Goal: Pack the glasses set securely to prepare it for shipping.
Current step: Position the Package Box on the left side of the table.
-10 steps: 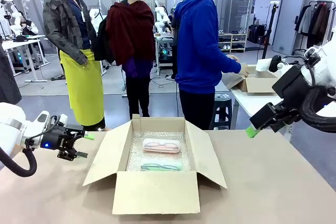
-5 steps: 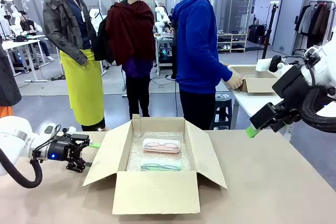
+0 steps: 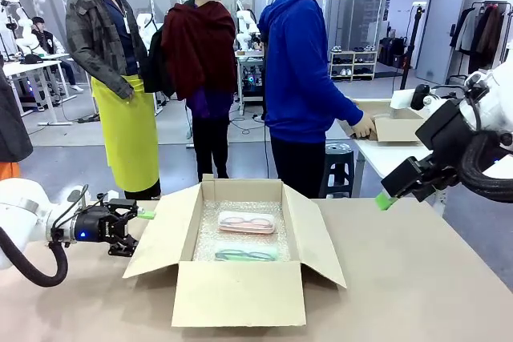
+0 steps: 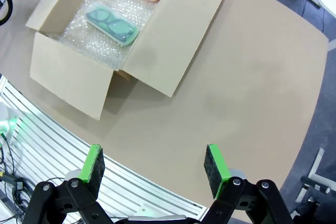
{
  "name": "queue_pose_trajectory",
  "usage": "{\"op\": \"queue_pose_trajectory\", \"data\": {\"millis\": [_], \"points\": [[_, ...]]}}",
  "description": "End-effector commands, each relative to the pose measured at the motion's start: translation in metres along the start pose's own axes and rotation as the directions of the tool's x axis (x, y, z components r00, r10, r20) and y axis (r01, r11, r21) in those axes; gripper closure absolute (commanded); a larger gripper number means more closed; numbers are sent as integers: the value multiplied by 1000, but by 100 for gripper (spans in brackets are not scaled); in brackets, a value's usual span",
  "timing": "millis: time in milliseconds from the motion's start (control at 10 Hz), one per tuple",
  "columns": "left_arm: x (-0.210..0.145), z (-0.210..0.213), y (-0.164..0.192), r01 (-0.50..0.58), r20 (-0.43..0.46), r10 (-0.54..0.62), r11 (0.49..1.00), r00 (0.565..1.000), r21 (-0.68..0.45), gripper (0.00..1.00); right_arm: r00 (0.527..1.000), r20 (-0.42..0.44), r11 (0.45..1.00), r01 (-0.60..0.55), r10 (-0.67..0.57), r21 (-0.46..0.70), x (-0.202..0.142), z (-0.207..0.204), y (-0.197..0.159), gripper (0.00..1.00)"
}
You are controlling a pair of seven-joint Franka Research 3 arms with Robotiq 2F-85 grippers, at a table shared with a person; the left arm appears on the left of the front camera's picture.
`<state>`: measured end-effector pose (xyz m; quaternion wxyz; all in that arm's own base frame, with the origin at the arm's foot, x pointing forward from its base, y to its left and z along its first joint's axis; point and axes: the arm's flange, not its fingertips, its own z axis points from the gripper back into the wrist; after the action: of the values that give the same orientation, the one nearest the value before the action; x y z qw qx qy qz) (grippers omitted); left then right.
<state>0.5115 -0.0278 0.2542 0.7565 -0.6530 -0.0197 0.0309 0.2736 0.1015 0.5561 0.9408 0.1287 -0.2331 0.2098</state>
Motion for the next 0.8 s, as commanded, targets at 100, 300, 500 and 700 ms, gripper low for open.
{"op": "queue_pose_trajectory", "data": {"millis": [100, 300, 500, 700], "points": [[-2, 2, -6, 18, 25, -16, 998, 1000, -56, 100, 1000, 6, 1000, 24, -24, -13, -2, -3, 1, 4], [-4, 1, -10, 27, 23, -26, 997, 999, -69, 88, 1000, 6, 1000, 24, -24, -13, -2, -3, 1, 4], [-7, 0, -15, 40, 18, -39, 996, 999, -75, 100, 1000, 6, 1000, 24, -24, -13, -2, -3, 1, 4], [-10, -4, -15, 46, 11, -45, 997, 999, -68, 100, 1000, 6, 1000, 24, -24, -13, -2, -3, 1, 4]]}}
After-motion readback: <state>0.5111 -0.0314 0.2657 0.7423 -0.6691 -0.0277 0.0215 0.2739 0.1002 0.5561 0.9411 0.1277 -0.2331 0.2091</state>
